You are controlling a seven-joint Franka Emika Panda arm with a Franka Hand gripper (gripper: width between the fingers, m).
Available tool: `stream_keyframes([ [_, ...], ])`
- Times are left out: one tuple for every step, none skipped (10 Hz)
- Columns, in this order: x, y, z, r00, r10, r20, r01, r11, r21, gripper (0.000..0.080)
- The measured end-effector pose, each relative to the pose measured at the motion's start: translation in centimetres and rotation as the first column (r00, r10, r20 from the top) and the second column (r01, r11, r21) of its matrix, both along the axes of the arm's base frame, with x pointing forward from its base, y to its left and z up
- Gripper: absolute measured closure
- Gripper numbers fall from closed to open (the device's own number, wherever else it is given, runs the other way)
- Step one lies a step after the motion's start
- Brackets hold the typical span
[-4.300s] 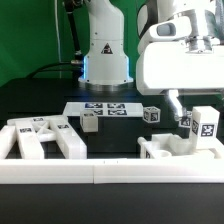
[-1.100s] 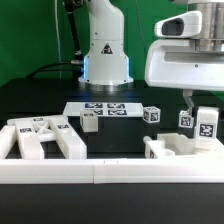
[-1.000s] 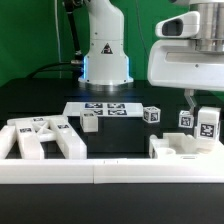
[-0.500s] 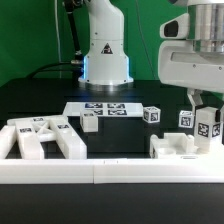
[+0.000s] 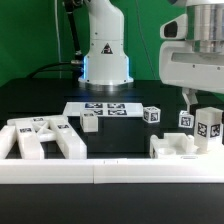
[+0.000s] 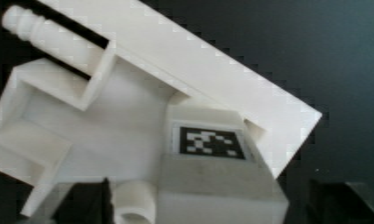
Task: Assemble chair
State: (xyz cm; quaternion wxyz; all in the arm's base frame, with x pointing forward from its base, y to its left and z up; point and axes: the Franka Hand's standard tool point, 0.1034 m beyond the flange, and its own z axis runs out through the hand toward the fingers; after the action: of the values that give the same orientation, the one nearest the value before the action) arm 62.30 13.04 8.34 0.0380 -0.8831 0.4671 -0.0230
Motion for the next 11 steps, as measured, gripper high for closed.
stream_keyframes([
  [0.04, 0.21, 0.01, 0.995, 0.098, 0.011, -0.098, 0.995, -0.008, 0.0181],
  [0.02, 0.31, 0.01, 0.977, 0.211, 0.015, -0.211, 0.977, -0.018, 0.0159],
  [0.04, 0.50, 0.02, 0.947, 0.320, 0.022, -0.320, 0.947, -0.029, 0.0152],
  [0.01, 0.69, 0.02, 0.917, 0.397, 0.023, -0.396, 0.917, -0.036, 0.0152],
  [0.00, 0.83, 0.05, 0.864, 0.503, 0.025, -0.502, 0.864, -0.047, 0.0152],
  [0.02, 0.78, 0.09, 0.813, 0.582, 0.025, -0.580, 0.813, -0.057, 0.0150],
  [0.03, 0.69, 0.07, 0.770, 0.638, 0.023, -0.636, 0.769, -0.064, 0.0150],
  [0.02, 0.58, 0.03, 0.720, 0.693, 0.021, -0.690, 0.720, -0.071, 0.0150],
  [0.04, 0.46, 0.03, 0.656, 0.754, 0.018, -0.751, 0.656, -0.080, 0.0150],
  [0.06, 0.41, 0.03, 0.595, 0.804, 0.015, -0.800, 0.594, -0.087, 0.0150],
  [0.08, 0.33, 0.03, 0.529, 0.848, 0.011, -0.844, 0.528, -0.095, 0.0150],
])
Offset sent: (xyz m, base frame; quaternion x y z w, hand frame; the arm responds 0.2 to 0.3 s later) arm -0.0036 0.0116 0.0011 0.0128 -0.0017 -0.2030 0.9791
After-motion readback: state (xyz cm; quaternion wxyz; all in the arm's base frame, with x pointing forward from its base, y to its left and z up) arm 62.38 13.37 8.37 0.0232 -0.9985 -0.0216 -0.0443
